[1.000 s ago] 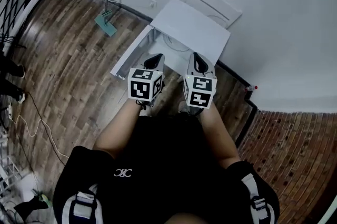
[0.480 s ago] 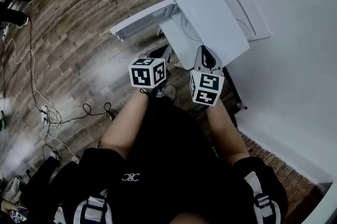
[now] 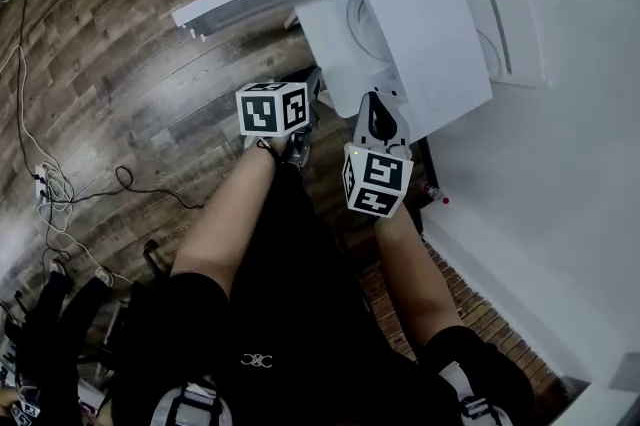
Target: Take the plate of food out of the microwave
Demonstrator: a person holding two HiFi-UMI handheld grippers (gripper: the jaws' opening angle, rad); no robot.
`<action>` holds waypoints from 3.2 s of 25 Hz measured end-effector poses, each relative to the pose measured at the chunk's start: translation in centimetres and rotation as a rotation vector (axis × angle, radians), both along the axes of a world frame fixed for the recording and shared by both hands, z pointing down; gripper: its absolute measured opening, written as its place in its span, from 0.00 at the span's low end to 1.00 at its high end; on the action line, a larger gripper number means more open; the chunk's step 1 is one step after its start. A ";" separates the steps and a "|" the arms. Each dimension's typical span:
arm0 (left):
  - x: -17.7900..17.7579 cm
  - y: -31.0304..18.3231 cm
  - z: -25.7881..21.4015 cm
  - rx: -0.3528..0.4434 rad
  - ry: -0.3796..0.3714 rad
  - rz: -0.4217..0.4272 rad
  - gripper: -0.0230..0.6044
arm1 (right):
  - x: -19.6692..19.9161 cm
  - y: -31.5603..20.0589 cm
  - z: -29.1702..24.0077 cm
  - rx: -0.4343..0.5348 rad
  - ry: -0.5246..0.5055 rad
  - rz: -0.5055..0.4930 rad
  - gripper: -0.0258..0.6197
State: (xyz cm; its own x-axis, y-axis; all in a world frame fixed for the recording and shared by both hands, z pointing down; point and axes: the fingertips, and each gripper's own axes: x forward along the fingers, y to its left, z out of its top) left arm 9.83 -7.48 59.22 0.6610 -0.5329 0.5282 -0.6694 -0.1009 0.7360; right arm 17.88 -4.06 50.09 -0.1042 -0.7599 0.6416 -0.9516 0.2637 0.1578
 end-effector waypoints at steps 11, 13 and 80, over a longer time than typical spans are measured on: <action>9.5 -4.9 12.4 -0.144 0.290 -0.003 0.39 | 2.0 0.3 8.9 -0.090 0.091 -0.034 0.06; 11.3 -5.9 13.9 -0.191 0.345 -0.019 0.48 | 2.5 0.9 9.9 -0.116 0.097 -0.037 0.06; -3.7 0.0 -9.3 -0.299 0.438 -0.284 0.05 | 2.2 -2.3 -5.7 0.037 -0.095 0.153 0.06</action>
